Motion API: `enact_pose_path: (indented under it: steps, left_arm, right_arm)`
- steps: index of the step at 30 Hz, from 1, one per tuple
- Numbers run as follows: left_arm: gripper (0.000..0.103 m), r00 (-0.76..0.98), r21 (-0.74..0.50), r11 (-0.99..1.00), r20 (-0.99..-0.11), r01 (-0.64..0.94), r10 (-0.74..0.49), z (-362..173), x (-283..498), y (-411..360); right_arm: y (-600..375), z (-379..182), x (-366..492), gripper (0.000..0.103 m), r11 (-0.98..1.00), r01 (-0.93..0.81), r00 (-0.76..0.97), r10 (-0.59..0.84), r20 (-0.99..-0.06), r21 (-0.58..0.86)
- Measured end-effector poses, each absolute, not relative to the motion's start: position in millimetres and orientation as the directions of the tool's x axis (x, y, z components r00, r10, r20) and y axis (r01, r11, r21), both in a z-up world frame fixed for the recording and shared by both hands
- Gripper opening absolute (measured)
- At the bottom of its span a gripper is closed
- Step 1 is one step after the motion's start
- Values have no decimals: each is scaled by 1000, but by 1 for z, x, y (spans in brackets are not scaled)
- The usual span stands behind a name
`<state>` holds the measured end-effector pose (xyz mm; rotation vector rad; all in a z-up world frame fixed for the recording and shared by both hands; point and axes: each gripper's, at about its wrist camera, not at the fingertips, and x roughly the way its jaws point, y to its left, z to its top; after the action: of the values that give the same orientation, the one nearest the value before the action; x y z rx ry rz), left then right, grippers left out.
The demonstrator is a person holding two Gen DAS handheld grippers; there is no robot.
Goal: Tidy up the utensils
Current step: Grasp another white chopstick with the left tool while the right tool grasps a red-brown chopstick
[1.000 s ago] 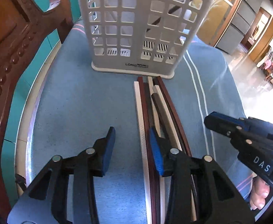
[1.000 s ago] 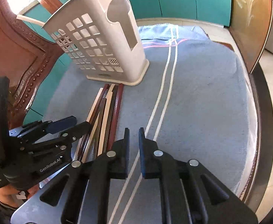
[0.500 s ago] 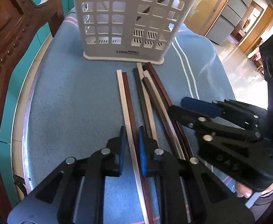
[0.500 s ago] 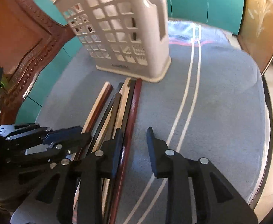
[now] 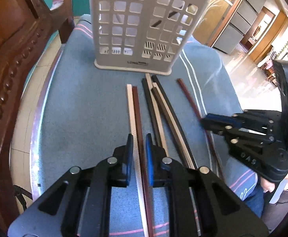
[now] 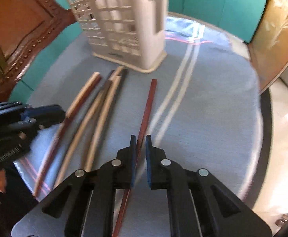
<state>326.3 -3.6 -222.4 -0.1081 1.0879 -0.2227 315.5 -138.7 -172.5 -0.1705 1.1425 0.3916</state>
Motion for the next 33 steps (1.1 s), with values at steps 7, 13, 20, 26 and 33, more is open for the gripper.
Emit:
enact_pose_path:
  steps: [7,13,20,26,33]
  left_arm:
    - [14,435,-166,983,-881,83,-186,-231,330,7]
    - [14,444,-151,987,-882,52,-159,-228,332,13]
    - [14,452,-163,983,-873,85,-184,-224,332,-1]
    - [24,448,-130,990,-883,56,-142,-225,334,6]
    - [24,473,-77,995,-875,71,-102,-219,330,-1]
  right_arm:
    - [-166,-167,324,13,949,-281,400,254,-880,146]
    - [-176,-165,327,18,954,-254,403,256,-878,162]
    - [-166,-164,327,25,945,-285,412,275,-869,164]
    - [-153,-171,330,25,948,-287,408,251,-878,138]
    - [-142,-173,328,30,951,-298,443,210,-872,78]
